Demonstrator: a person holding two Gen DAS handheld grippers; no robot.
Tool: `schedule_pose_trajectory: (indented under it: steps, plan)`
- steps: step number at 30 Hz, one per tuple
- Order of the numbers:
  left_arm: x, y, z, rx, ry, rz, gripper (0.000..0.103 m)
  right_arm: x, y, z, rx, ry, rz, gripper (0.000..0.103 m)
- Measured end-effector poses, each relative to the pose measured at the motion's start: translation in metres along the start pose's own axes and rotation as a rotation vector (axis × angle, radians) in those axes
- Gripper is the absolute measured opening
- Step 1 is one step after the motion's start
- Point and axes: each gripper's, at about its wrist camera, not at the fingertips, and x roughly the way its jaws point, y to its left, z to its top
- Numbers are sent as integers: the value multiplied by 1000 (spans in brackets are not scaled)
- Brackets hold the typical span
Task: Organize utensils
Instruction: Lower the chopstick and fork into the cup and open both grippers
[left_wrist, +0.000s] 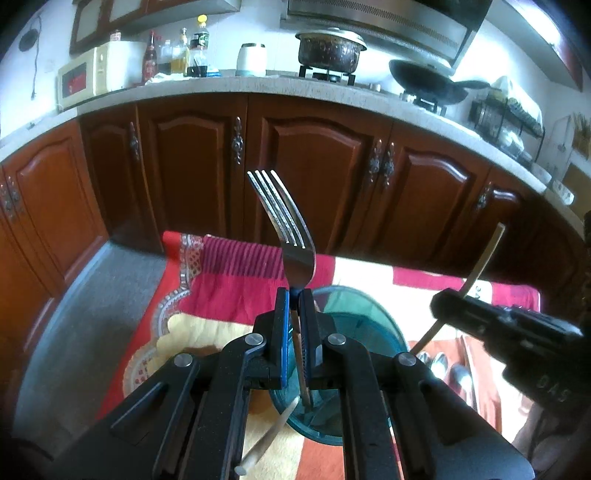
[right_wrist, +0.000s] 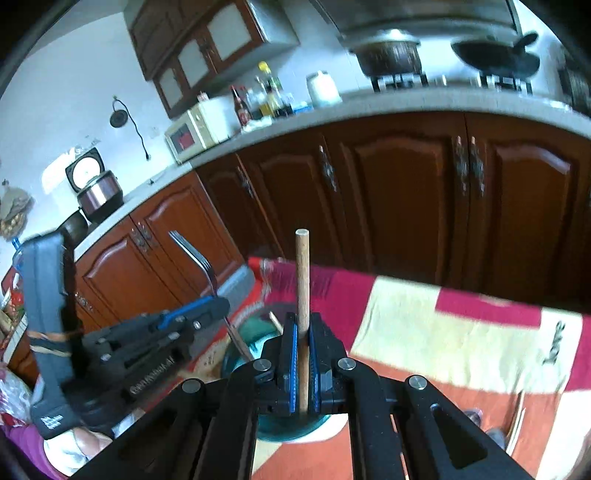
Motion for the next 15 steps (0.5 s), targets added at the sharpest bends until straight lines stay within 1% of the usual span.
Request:
schedule_pose_trajectory:
  steps: [2, 4, 6, 7, 8, 9, 11, 13, 15]
  plan:
    - [2, 0, -2, -3, 16, 1, 4, 1, -6, -2, 23, -2, -6, 5]
    - [3, 1, -3, -7, 31, -5, 5, 2, -12, -3, 45, 17, 3, 5]
    - [4, 1, -5, -16, 47, -18, 7, 0, -13, -4, 45, 34, -10, 9]
    - [2, 1, -5, -18, 47, -20, 10, -2, -14, -6, 41, 39, -12, 15]
    - [0, 1, -5, -19, 41, -24, 13, -4, -14, -7, 39, 41, -15, 23]
    - [-2, 1, -5, -18, 38, -26, 15, -6, -15, -9, 39, 41, -17, 26]
    - [-6, 0, -5, -21, 40, -42, 29, -12, -17, -13, 43, 41, -18, 27]
    - [-13, -1, -4, -29, 39, -61, 38, -17, -18, -17, 45, 46, -22, 28]
    - [-20, -3, -4, -28, 35, -75, 38, -22, -20, -21, 53, 47, -21, 28]
